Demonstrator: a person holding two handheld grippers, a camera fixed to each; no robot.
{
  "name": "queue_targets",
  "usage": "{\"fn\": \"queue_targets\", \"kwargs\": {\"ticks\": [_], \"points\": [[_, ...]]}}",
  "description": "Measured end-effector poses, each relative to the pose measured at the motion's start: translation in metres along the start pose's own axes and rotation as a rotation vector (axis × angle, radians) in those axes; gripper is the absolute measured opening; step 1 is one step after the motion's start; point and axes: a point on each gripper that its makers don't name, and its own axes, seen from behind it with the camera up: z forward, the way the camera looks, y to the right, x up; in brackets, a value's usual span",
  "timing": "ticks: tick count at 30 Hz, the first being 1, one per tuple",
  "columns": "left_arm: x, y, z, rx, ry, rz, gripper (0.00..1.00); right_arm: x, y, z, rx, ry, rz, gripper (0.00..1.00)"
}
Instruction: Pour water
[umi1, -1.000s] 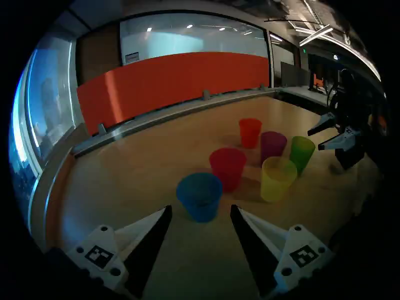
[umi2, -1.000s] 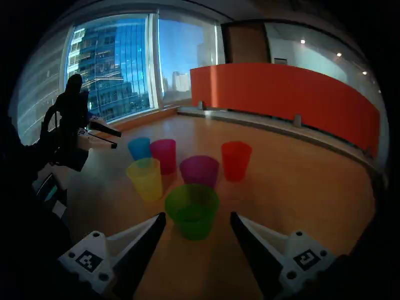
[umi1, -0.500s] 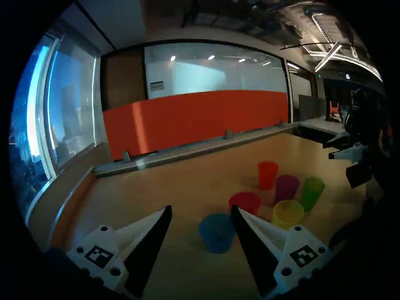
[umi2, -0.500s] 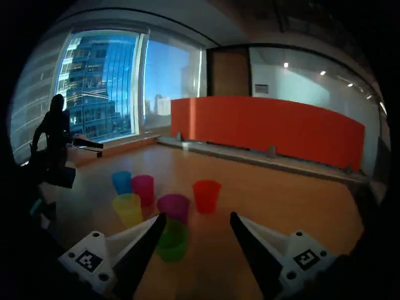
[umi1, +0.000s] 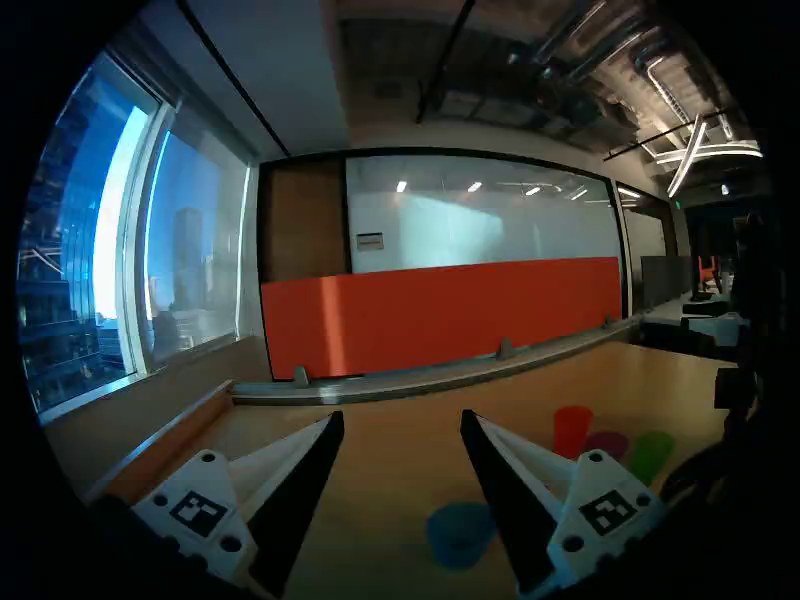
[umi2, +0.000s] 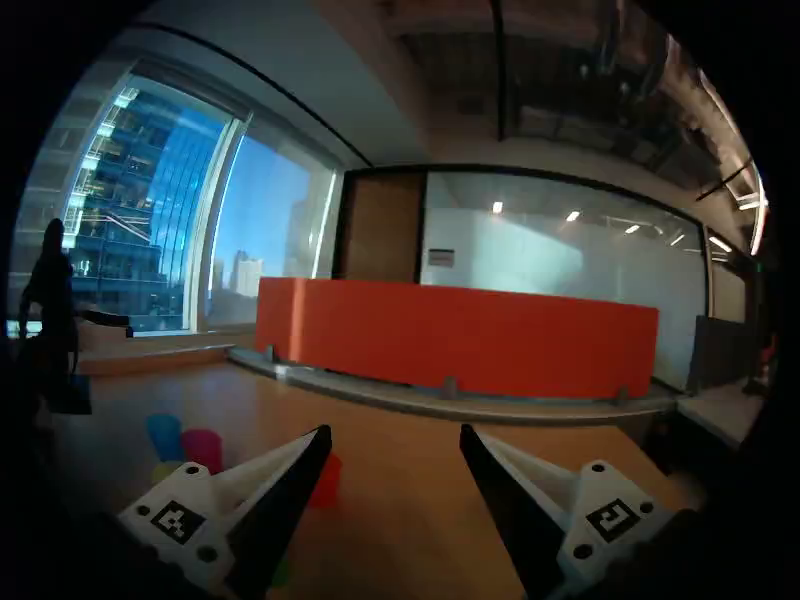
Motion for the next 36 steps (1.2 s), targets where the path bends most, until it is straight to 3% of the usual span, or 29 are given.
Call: {"fn": "queue_targets", "kwargs": {"ticks": [8,13,26,36], "points": [[0.007,-0.006,-0.002,0.067,0.062,-0.042,0.86,0.01,0.029,0.004,-0.154,0.066,0.014,1.0],[-0.004,-0.01,-0.002,0.096,0.057,-0.049,0.86,0.005,0.036,0.004,-0.198,0.082,0.03,1.0],[-0.046,-0.014,0.004,0.138,0.023,-0.059,0.86,-0.035,0.045,-0.004,-0.255,0.039,0.034,1.0],[-0.075,-0.013,0.006,0.165,-0.003,-0.043,0.86,-0.063,0.042,-0.01,-0.25,0.01,0.06,1.0]]}}
